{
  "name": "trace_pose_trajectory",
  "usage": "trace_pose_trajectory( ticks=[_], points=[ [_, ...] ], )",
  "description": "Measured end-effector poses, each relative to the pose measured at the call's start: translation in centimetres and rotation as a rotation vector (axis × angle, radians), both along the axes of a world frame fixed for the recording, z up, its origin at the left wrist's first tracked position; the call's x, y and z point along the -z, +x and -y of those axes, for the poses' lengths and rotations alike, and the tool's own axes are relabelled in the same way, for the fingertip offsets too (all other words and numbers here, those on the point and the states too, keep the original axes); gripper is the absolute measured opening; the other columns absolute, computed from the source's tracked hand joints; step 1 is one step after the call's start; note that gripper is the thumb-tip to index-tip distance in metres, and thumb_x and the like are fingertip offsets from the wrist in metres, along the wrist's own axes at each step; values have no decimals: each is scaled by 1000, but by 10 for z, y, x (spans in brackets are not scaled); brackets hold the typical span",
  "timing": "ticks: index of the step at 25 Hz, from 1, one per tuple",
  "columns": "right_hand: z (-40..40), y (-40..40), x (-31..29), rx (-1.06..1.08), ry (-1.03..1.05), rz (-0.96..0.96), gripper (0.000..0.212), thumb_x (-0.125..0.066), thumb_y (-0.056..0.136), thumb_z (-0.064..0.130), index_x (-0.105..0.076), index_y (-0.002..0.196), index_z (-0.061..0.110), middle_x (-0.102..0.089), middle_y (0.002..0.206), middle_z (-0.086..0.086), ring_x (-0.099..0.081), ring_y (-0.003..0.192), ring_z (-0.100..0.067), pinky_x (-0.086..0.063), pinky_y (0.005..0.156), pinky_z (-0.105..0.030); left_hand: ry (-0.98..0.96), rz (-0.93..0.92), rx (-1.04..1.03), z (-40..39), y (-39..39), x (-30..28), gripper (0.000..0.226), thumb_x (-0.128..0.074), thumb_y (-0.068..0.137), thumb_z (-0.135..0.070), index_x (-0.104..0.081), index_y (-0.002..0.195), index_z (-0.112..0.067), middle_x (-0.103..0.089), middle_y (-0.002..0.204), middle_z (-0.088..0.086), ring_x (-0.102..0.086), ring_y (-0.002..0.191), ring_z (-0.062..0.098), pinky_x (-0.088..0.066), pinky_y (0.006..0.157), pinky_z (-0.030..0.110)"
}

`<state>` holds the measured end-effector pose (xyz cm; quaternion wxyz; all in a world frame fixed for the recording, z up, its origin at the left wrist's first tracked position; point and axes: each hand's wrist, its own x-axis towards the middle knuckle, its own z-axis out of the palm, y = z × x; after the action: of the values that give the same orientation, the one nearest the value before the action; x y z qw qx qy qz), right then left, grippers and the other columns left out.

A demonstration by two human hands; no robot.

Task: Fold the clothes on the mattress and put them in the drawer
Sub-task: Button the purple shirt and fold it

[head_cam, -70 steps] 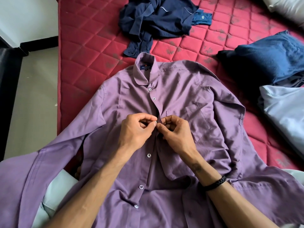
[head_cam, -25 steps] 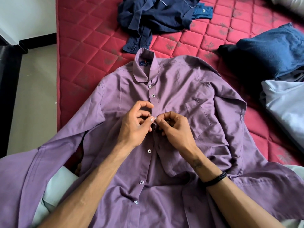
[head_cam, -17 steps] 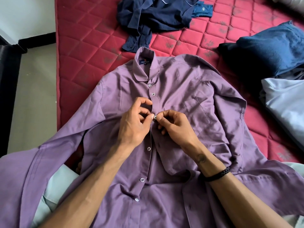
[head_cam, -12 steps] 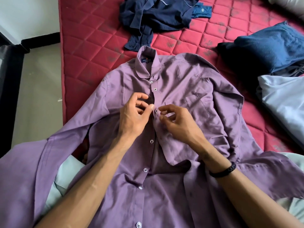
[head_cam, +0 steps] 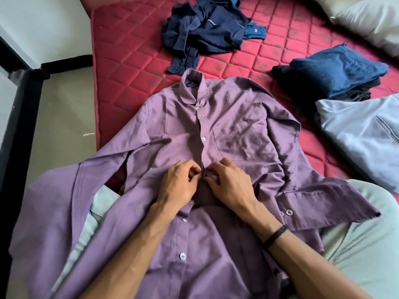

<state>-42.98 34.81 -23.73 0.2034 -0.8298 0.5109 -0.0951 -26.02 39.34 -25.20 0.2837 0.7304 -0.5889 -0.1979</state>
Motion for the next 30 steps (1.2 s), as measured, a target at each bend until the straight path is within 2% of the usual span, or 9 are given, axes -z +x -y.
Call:
trace_pose_trajectory(
  ticks=[3,5,9,13,16,18,20,23,30],
  points=[
    [0,1,1,7,-56,20,22,-52,96,33,-68,111,28,-59,106,4,-66,95,-28,-51,67,-39,-1,-40,-49,0,-4,-2,9,-77,85,-20,-70,86,-25,-68,79,-11,-57,57,4,-53,67,33],
    [1,1,1,44,-9,160,20,-55,92,25,-71,104,25,-64,98,4,-67,88,-26,-53,69,-40,8,-46,-46,0,-5,-4,10,-78,83,-17,-71,86,-24,-69,73,-13,-59,56,4,-53,64,29],
    [14,-7,-3,228,307,526,14,-63,88,14,-72,87,25,-64,64,12,-57,60,-5,-50,64,-30,10,-31,-26,4,-3,-1,13,-77,80,-14,-69,84,-24,-70,73,-8,-60,57,7,-55,66,34],
    [19,-14,-6,265,517,706,13,-66,90,8,-74,87,17,-52,66,10,-44,58,-6,-37,54,-21,-27,-83,-87,4,-7,-9,11,-79,82,-16,-72,82,-24,-71,75,-10,-63,60,8,-52,64,21],
    [15,-12,-6,254,466,682,10,-68,91,12,-77,90,18,-58,63,9,-48,55,-4,-41,53,-19,11,-340,-180,3,-10,-10,9,-81,82,-17,-76,82,-23,-74,74,-10,-67,63,5,-55,65,18],
    [11,-10,-4,214,361,610,10,-72,89,17,-78,92,24,-67,65,8,-56,54,-4,-48,55,-21,46,-553,-234,4,-12,-9,9,-83,79,-21,-76,81,-26,-75,73,-6,-70,67,10,-60,68,26],
    [9,-9,-2,176,288,577,11,-75,88,18,-80,95,25,-72,73,7,-64,61,-9,-53,60,-22,78,-708,-292,5,-15,-10,14,-83,82,-12,-75,81,-24,-75,72,0,-72,66,17,-61,64,29],
    [8,-7,2,168,251,553,13,-76,87,18,-81,98,22,-72,77,8,-65,65,-8,-50,61,-17,116,-821,-335,5,-19,-14,15,-76,88,-1,-74,85,-15,-73,72,6,-69,59,9,-57,57,18],
    [7,-6,3,183,277,545,13,-75,87,17,-81,97,23,-71,75,9,-60,61,-3,-49,62,-18,167,-951,-361,7,-17,-16,9,-77,88,-3,-75,88,-12,-72,68,2,-64,57,5,-56,58,16]
  ],
)
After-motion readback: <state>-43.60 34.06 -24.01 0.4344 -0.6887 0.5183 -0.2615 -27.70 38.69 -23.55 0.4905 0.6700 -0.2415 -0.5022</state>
